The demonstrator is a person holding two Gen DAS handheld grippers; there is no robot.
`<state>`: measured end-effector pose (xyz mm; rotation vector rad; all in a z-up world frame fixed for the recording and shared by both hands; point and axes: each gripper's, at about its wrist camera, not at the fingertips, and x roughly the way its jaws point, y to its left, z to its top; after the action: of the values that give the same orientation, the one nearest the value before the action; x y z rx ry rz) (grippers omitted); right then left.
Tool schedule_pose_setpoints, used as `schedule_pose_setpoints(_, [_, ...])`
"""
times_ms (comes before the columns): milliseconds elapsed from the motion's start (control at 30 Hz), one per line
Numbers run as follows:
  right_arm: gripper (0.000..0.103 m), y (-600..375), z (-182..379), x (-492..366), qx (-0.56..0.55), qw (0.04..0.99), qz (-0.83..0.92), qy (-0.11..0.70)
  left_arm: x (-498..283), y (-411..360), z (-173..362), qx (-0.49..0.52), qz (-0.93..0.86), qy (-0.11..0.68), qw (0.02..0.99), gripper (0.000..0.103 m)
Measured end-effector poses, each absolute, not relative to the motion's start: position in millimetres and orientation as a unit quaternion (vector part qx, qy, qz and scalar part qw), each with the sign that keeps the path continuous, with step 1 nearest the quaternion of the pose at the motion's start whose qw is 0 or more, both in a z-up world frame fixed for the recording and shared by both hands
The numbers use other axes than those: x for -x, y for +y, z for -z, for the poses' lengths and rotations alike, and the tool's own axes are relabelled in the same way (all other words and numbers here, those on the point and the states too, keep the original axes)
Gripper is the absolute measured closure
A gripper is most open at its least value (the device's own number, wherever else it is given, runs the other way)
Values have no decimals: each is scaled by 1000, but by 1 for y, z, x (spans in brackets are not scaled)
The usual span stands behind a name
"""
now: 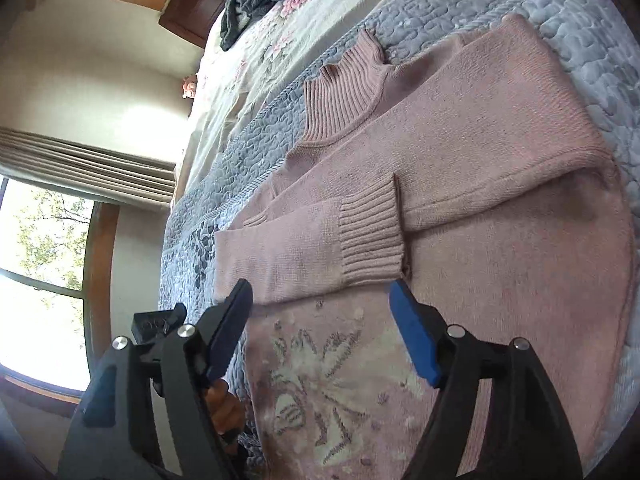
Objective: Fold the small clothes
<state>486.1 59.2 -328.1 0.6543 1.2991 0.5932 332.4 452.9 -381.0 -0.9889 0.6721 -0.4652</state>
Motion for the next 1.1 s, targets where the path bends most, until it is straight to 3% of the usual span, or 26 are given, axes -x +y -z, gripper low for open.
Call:
schedule_pose_setpoints(33, [41, 61, 334, -501, -296, 706, -258, 590, -333, 460, 381, 482, 222, 308, 789, 20])
schedule_pose_setpoints(100, [41, 61, 347, -525, -295, 699, -243, 604, -336, 471, 378, 506, 251, 276, 778, 20])
schedule_pose_setpoints(200, [42, 63, 369, -549, -291, 682, -222, 633, -342, 479, 388, 507, 220, 292, 781, 20])
schedule_pose_setpoints(433, [44, 99, 395, -551, -238, 652, -246, 677, -335, 509, 398, 566, 216, 246, 756, 20])
schedule_pose_setpoints(467, [48, 103, 394, -552, -227, 654, -245, 679, -336, 511, 401, 571, 214, 247, 754, 20])
schedule_pose_setpoints(533, [85, 110, 388, -557, -214, 658, -245, 680, -337, 513, 404, 574, 208, 249, 752, 20])
schedule_pose_setpoints(567, [94, 112, 379, -560, -209, 663, -245, 676, -337, 514, 405, 575, 205, 248, 752, 20])
schedule_pose_setpoints(900, [96, 127, 204, -595, -175, 746, -320, 558, -322, 536, 410, 594, 186, 214, 753, 20])
schedule_pose_setpoints(1100, [96, 81, 188, -606, -195, 768, -294, 534, -320, 541, 416, 602, 182, 212, 748, 20])
